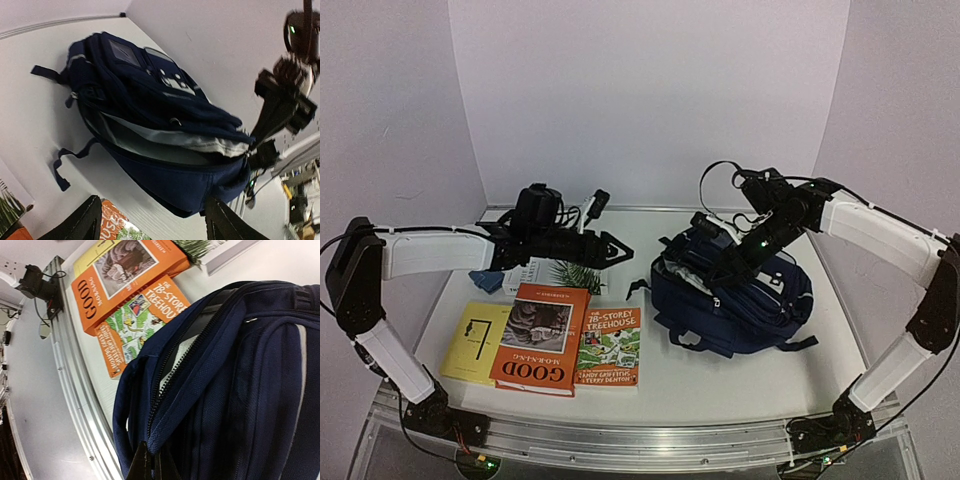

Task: Pack the student bag
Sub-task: Unzip the student bag at the center of the board.

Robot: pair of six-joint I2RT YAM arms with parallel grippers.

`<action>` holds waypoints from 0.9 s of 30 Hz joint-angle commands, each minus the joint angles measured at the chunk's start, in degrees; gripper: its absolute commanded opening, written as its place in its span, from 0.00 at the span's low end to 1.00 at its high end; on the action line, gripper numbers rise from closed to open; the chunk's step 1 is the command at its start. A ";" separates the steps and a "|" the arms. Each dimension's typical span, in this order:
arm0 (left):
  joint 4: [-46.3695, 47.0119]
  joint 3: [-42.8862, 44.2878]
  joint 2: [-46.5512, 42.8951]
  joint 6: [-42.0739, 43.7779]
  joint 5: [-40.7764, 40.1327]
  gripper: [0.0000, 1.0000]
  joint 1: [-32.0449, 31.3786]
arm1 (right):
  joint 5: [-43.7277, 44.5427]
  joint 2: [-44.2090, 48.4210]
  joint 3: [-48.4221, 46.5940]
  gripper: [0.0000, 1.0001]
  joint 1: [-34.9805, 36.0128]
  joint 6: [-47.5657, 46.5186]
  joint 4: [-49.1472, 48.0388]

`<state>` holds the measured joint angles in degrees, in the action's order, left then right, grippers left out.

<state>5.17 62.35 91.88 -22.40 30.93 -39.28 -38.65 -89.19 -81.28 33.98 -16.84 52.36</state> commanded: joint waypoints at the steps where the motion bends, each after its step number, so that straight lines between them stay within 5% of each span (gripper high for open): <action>1: 2.20 1.40 -0.09 9.35 3.87 0.71 -6.34 | -10.45 -0.78 -2.33 0.00 0.11 0.56 -2.01; 13: 3.03 8.08 8.96 14.57 5.66 0.72 -13.91 | -13.68 0.96 -0.69 0.00 0.06 -0.62 -1.28; 27: 12.55 1.08 8.52 25.90 3.62 0.72 -17.49 | -18.87 1.70 2.11 0.00 0.10 -2.28 -0.02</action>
<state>12.06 65.84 101.62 -3.03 34.43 -56.02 -51.33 -90.42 -79.62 33.89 -17.85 52.92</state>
